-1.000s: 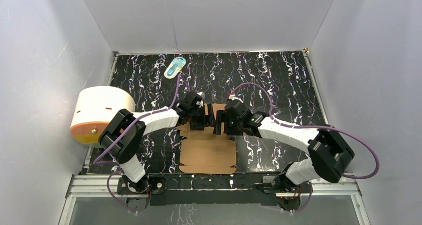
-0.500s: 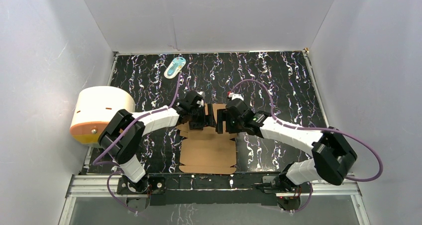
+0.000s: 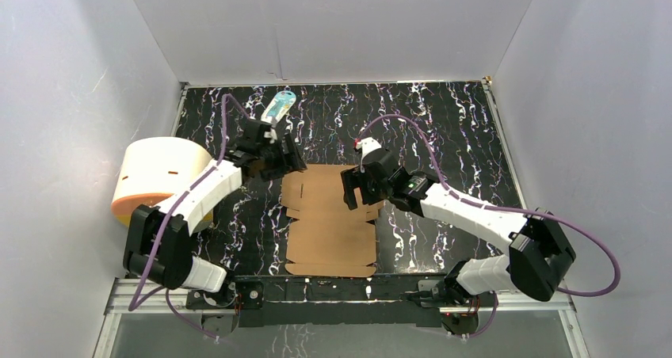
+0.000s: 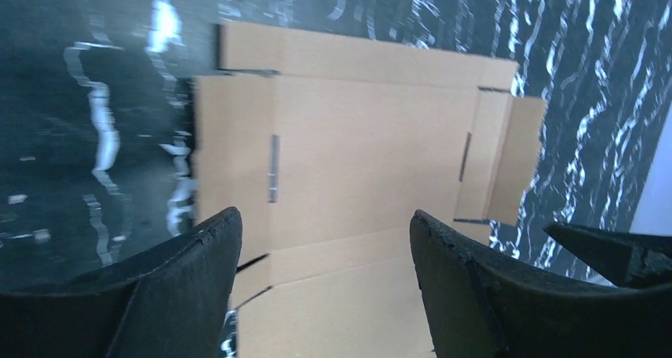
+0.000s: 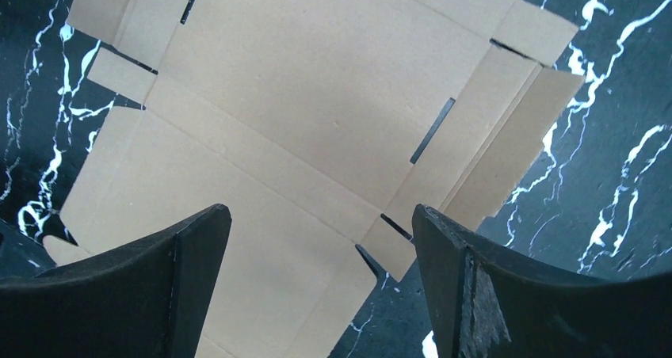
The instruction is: Fold the paper box
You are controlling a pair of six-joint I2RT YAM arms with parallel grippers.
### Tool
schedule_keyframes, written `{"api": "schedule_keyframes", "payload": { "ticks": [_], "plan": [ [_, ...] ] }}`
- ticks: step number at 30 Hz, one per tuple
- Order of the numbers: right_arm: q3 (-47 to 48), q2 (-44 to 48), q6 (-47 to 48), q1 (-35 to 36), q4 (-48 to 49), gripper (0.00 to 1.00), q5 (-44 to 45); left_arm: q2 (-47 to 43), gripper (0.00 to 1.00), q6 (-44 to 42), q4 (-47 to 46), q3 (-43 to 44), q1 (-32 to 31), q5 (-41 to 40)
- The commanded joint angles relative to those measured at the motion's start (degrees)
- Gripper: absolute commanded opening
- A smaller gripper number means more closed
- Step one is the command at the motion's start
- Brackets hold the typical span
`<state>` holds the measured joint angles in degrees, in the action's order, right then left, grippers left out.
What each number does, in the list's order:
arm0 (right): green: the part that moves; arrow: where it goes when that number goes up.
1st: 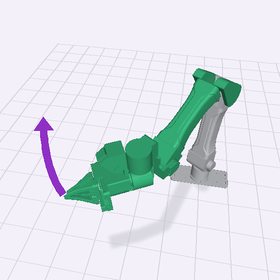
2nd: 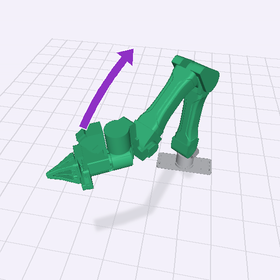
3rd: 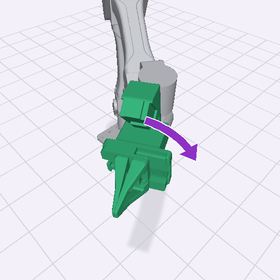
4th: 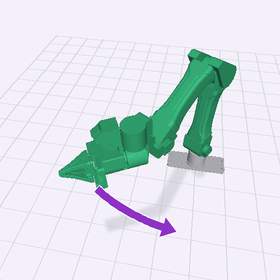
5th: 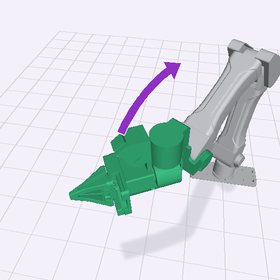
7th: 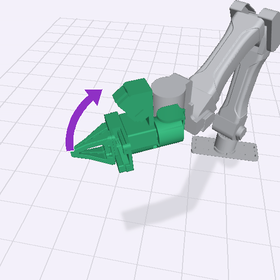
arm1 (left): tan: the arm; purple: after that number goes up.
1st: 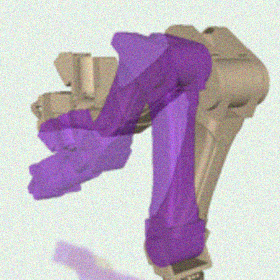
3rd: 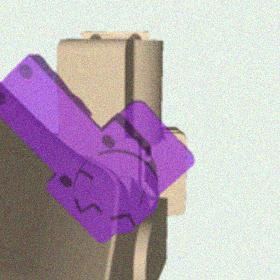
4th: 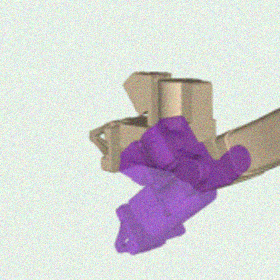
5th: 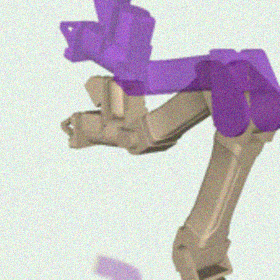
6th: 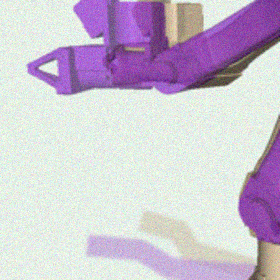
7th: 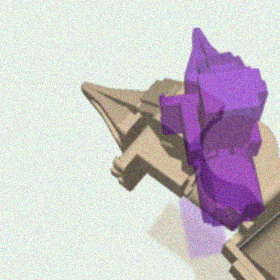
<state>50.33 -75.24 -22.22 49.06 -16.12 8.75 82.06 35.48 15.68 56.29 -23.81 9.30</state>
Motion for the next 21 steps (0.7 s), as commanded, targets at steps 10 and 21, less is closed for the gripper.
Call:
{"api": "schedule_keyframes", "payload": {
  "ticks": [10, 21],
  "plan": [
    [5.3, -4.0, 12.6, -1.7, 3.0, 0.95, -6.7, 6.4, 0.71, -8.4, 7.3, 4.0, 13.4, 10.2],
    [5.3, -6.7, 15.0, -2.8, 4.7, 0.95, -10.2, 18.5, 0.44, -12.0, 9.2, 11.3, 13.9, 14.0]
  ]
}}
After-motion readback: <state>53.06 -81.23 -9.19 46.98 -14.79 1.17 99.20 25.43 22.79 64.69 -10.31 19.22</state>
